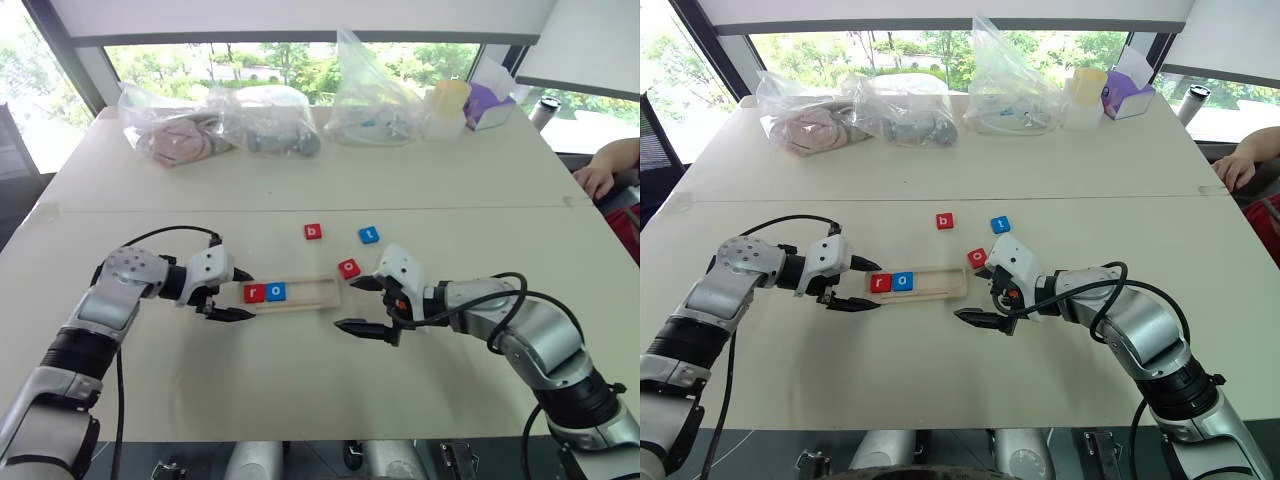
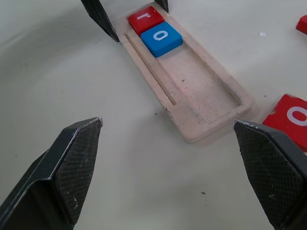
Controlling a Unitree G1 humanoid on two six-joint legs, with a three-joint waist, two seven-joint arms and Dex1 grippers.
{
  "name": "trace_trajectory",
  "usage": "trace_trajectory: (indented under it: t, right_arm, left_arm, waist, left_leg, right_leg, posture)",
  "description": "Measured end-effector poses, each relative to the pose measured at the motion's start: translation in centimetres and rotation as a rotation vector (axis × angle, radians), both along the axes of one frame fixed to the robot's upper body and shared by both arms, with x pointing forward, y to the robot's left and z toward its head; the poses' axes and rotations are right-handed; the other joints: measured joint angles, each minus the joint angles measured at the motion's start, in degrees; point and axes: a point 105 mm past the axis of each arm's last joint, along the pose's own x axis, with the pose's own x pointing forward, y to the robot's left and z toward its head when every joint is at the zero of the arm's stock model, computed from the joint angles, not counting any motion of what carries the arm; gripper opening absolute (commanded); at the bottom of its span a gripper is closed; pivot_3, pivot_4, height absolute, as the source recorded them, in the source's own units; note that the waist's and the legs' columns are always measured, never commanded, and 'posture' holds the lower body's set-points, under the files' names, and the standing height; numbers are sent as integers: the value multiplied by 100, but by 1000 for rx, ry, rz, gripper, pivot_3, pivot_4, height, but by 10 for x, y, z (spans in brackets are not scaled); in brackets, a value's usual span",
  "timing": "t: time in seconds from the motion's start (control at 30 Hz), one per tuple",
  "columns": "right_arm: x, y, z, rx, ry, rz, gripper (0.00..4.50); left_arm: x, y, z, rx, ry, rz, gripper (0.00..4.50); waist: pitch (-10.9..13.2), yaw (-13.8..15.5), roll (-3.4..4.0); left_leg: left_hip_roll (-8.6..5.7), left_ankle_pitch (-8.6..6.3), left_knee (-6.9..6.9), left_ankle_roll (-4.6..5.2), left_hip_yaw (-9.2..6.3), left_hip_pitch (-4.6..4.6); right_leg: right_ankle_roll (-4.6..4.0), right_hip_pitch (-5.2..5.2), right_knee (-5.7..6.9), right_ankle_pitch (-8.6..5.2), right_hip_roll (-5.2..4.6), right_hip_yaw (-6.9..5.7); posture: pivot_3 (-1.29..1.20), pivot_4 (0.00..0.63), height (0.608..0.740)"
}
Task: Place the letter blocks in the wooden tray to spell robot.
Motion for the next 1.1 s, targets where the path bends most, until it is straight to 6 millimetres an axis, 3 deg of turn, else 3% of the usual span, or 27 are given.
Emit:
trace_trajectory:
  t: [0.33, 0.43, 0.57, 0.7, 0.83, 0.97, 1.1]
  right_arm:
    - [10, 10, 10, 72, -42, -30, 4500]
    - [30, 21, 25, 129, -108, -79, 4500]
    - [71, 43, 39, 160, -208, -158, 4500]
    - [107, 63, 21, 90, -200, -248, 4500]
    - [127, 77, 8, 54, -155, -309, 4500]
    - [141, 72, 0, -15, -136, -380, 4500]
    - [149, 63, -2, -4, -62, -518, 4500]
  left_arm:
    - [0, 3, 2, 30, -47, -13, 4456]
    - [0, 14, 9, 42, -43, 30, 4456]
    - [-3, 37, 23, 63, -48, 107, 4456]
    - [-13, 41, 35, -4, 25, 177, 4456]
    - [-13, 52, 62, -144, 37, 341, 4456]
    - [-16, 60, 81, -253, -14, 476, 4456]
    - [-24, 62, 72, -283, -12, 561, 4456]
  waist:
    - [0, -16, 1]
    - [1, -58, 0]
    - [0, -60, 0]
    - [1, -44, 2]
    - [2, -44, 2]
    - [2, -54, 2]
    - [2, -53, 2]
  left_leg:
    - [4, 0, 4, 1, 0, 4]
    - [12, 0, 4, 1, 1, 8]
    - [28, 0, -3, 1, -3, 9]
    - [36, 0, -10, 1, -5, 2]
    - [37, 0, -9, 1, -4, -3]
    - [36, 0, -10, 1, 1, 0]
    - [38, 0, -13, 1, 1, 3]
  right_leg:
    - [-3, 1, 6, 3, 6, 1]
    - [-10, -2, 11, 7, 16, 4]
    - [-29, -7, 12, 18, 46, 7]
    - [-38, -17, 14, 22, 58, 12]
    - [-38, -23, 15, 22, 58, 17]
    - [-38, -23, 14, 23, 54, 27]
    - [-41, -24, 16, 24, 55, 34]
  posture:
    - [0, 150, 740]
    - [0, 150, 740]
    - [0, 150, 740]
    - [0, 150, 740]
    - [0, 150, 740]
    - [0, 150, 740]
    - [0, 150, 740]
